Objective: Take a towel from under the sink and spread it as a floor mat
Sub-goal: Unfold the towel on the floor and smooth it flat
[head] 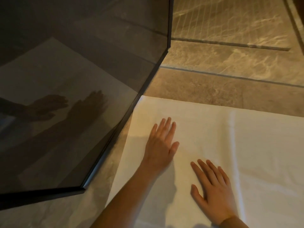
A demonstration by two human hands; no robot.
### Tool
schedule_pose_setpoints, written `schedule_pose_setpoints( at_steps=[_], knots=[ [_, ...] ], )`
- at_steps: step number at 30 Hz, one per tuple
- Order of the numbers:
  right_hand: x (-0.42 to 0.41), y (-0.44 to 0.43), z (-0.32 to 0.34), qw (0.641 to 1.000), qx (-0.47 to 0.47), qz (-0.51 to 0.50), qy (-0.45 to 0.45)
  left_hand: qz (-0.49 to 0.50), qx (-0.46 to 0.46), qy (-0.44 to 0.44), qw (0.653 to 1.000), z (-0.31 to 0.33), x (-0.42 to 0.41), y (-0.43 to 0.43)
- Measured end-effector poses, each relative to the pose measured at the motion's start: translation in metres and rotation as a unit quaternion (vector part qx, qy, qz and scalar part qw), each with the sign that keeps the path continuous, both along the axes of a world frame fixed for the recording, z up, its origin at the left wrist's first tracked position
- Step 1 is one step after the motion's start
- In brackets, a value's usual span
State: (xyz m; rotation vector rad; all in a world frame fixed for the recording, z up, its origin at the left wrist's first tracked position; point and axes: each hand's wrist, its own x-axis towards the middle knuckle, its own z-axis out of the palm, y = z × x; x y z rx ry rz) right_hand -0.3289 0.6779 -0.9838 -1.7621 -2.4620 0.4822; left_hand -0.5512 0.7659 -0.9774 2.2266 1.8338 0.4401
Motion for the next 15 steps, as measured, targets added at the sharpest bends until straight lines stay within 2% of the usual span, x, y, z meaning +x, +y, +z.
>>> schedule_pose_setpoints(
  at_steps=[6,15],
  knots=[
    [0.001,-0.001,-0.002,1.0,0.011,-0.004,0.003,0.013,-0.097,0.062,0.993,-0.022,-0.002,-0.089],
    [-0.006,-0.013,-0.003,0.999,0.004,-0.002,-0.034,0.012,-0.086,0.075,0.993,-0.018,-0.015,-0.102]
  ],
)
